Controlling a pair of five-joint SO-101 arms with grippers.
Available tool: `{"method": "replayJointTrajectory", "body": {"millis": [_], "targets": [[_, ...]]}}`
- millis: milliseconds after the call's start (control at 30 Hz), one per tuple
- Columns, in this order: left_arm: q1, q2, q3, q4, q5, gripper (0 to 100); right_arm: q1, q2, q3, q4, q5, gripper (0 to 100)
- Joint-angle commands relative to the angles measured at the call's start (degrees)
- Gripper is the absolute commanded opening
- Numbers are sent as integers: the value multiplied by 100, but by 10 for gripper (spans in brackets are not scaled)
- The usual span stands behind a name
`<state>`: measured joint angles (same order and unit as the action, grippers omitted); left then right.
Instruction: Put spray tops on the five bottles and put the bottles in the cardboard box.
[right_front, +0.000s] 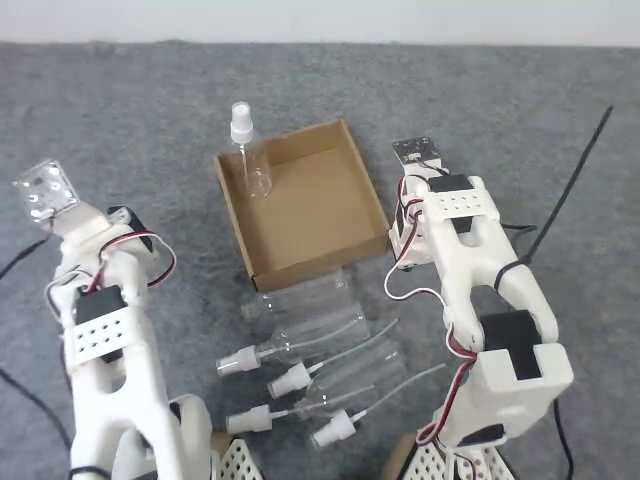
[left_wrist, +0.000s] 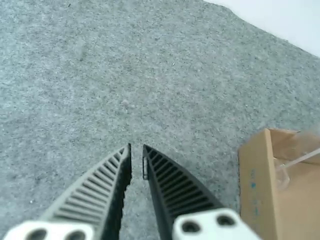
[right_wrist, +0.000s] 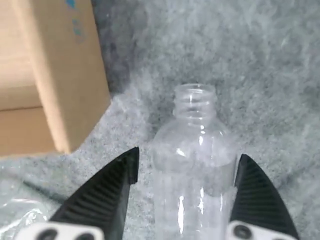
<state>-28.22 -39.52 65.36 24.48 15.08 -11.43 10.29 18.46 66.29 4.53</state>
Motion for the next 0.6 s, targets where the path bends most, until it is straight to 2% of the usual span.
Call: {"method": "replayJointTrajectory", "body": {"millis": [0, 233, 567], "targets": [[9, -211, -92, -167, -53, 35, 48, -119, -325, 66, 35, 190], [9, -211, -84, -167, -53, 35, 13, -127, -325, 215, -246, 65], [9, -211, -84, -141, -53, 35, -13, -532, -299, 391, -299, 41]]}}
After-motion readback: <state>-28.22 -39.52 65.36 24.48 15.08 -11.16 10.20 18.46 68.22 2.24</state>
